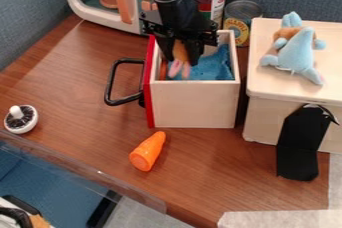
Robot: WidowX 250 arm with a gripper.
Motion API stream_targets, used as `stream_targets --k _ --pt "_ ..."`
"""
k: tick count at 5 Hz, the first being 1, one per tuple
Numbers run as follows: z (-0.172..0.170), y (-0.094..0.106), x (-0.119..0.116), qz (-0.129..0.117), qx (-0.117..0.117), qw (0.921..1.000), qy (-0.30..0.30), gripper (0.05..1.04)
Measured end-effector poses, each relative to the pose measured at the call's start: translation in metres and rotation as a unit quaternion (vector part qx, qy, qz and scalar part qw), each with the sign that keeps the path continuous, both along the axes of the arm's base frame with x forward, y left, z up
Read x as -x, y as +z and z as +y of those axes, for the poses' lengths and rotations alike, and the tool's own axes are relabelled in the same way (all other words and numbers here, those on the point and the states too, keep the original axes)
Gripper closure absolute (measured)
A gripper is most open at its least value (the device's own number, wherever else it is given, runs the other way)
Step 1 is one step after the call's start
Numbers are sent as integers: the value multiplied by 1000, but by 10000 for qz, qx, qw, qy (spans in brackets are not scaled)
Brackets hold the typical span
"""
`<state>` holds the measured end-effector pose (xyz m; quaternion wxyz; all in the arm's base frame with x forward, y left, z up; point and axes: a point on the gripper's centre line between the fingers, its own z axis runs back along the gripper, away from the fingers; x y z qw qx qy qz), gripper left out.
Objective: Pick a doll and put in the drawer
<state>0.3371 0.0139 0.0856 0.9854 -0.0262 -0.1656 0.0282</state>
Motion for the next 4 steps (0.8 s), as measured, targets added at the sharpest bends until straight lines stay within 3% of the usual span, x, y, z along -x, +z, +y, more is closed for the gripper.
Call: stream_targets --k 1,2,3,4 --pt "5 -7 2 237 37 9997 99 201" --pt "2 -7 8 489 50 9987 125 71" --pt "3 2 13 746 58 9968 268 74" --pt "6 27 11 588 26 9978 310 80"
